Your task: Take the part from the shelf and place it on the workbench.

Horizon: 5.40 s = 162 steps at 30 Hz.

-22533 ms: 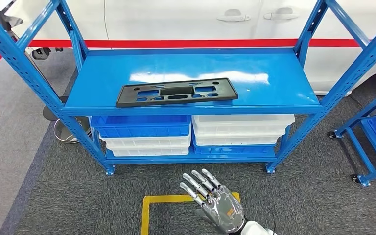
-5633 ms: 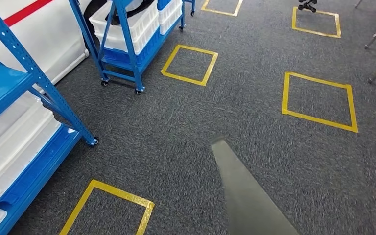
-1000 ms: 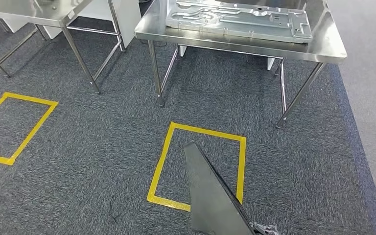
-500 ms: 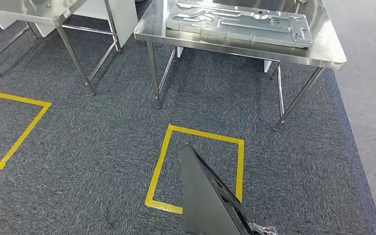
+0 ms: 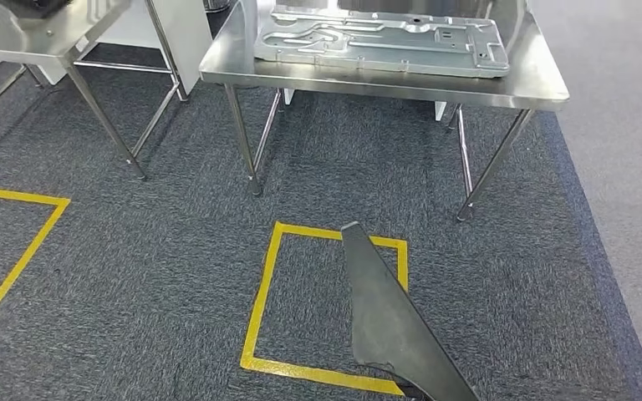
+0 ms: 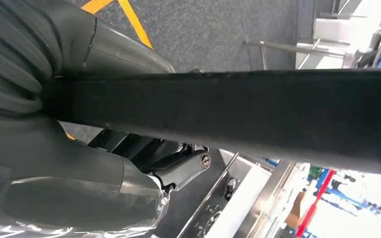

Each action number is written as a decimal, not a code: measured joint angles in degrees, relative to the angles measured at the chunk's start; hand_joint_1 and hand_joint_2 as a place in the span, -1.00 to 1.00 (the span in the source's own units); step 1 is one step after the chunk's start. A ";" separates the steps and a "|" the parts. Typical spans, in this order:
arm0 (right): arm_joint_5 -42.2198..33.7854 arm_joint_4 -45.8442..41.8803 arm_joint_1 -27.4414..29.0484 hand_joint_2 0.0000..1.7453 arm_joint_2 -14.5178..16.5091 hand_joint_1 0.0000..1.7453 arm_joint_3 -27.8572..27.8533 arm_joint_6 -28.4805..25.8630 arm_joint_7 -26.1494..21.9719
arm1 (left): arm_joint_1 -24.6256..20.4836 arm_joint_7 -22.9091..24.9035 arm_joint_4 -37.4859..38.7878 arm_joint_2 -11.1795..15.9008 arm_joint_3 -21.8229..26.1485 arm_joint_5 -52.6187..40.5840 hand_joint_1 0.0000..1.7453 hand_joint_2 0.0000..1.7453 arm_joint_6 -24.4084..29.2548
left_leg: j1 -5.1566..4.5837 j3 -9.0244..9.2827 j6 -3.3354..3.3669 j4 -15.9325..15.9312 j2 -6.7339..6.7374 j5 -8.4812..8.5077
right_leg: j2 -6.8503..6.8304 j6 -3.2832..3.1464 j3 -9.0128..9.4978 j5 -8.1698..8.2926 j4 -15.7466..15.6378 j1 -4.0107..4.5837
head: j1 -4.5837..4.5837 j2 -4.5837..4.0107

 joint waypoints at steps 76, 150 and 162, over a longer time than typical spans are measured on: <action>30.14 1.62 -20.37 1.00 11.63 1.00 -26.82 -1.09 27.90 | 0.05 0.67 0.00 3.80 1.11 -5.49 -1.00 1.00 -4.05 | 0.10 -3.42 3.31 -3.52 -1.83 7.00 | 0.98 1.93 2.98 -4.69 4.72 0.75 | 0.02 0.00; 55.55 31.14 -52.86 1.00 7.32 1.00 -6.14 18.16 44.85 | -1.60 2.05 0.13 0.39 -0.38 -8.39 -1.00 1.00 -1.92 | 0.14 -0.99 1.27 -3.79 -1.80 5.21 | 1.56 1.16 -6.00 4.39 0.75 0.71 | 0.09 0.00; 56.53 31.81 -52.17 1.00 6.78 1.00 -6.68 17.76 44.36 | -1.47 2.36 0.13 0.57 -0.15 -8.22 -1.00 1.00 -1.67 | 0.85 -9.71 -0.13 0.53 -1.19 8.78 | 2.18 0.37 3.47 -1.97 -0.22 0.08 | 0.08 0.00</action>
